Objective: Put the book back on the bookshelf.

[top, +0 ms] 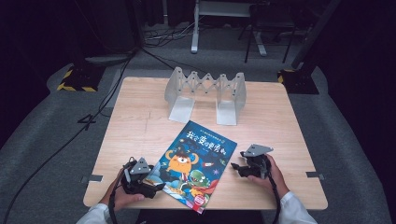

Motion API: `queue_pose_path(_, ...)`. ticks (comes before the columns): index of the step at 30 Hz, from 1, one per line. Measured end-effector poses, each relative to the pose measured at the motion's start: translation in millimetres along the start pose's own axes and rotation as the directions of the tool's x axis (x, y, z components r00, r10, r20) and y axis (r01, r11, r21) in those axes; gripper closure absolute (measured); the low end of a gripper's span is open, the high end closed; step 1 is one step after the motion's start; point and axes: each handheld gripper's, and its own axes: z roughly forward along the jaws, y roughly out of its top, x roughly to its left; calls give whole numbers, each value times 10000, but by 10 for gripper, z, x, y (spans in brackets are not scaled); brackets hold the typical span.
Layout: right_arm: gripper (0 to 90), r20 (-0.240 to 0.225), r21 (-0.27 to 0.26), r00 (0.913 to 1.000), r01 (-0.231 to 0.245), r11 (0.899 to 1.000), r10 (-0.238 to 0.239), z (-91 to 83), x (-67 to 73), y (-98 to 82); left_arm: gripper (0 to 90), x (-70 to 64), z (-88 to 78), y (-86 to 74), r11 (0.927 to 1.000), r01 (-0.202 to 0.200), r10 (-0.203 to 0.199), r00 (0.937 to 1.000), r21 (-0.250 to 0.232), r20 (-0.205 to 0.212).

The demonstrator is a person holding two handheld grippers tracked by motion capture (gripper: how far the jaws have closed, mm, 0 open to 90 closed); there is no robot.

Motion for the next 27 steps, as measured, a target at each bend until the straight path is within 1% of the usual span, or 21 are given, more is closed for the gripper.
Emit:
queue_pose_path(2,362,-376,-43,9993,48,10000,-50,-55,57,-64,145,-16,12,13,10000,2,-3,10000,35,54)
queue_pose_path(3,358,-469,-21,9988,110,9999,-111,-77,79,-81,143,-32,20,18,10000,77,-78,10000,45,61)
queue_pose_path(6,356,-518,-18,9985,164,9999,-164,-103,99,-104,140,-63,38,31,10000,27,-28,9999,63,99)
queue_pose_path(7,352,-535,-34,9985,152,9999,-154,-106,100,-109,140,-80,46,41,9999,-119,117,9999,102,125)
queue_pose_path(8,338,-557,-18,9983,145,9999,-146,-101,93,-108,140,-108,59,52,9999,-48,46,9999,125,157)
queue_pose_path(11,332,-615,-83,9981,10,10000,-15,-72,46,-99,141,-161,88,79,9995,-251,245,9991,189,332)
queue_pose_path(13,333,-483,-100,9988,-62,9999,57,-57,16,-87,147,-211,116,97,9989,-436,425,9977,196,524)
queue_pose_path(15,333,-291,-112,9996,-70,9999,67,-46,-5,-75,154,-287,149,121,9961,-828,811,9952,295,551)
queue_pose_path(16,333,-291,-112,9996,-70,9999,67,-46,-5,-75,154,-287,149,121,9961,-828,811,9952,295,551)
queue_pose_path(17,333,-222,-131,9997,-87,9999,84,-34,-20,-66,154,-319,166,132,9958,-864,844,9946,299,611)
queue_pose_path(18,332,-97,-148,9999,-64,9999,63,-23,-27,-55,154,-341,179,141,9960,-846,825,9940,271,713)
queue_pose_path(21,320,279,-101,9996,-75,9999,77,-8,-64,-30,169,-389,201,158,9947,-988,966,9928,278,712)
queue_pose_path(22,316,314,-66,9994,-165,9998,167,-4,-87,-27,176,-396,203,162,9944,-1022,997,9921,288,760)
queue_pose_path(23,300,278,-76,9989,-386,9992,388,6,-120,-29,181,-399,206,163,9945,-1012,989,9920,255,789)
queue_pose_path(24,298,303,-75,9984,-465,9989,467,11,-141,-29,186,-399,209,164,9946,-1018,997,9915,211,833)
queue_pose_path(25,293,355,-92,9976,-587,9982,590,17,-164,-29,194,-398,215,167,9954,-949,933,9911,124,949)
queue_pose_path(26,291,382,-50,9967,-712,9975,713,18,-194,-28,216,-405,220,171,9961,-884,872,9913,81,987)
queue_pose_path(27,291,382,-50,9967,-712,9975,713,18,-194,-28,238,-405,220,171,9961,-884,872,9913,81,987)
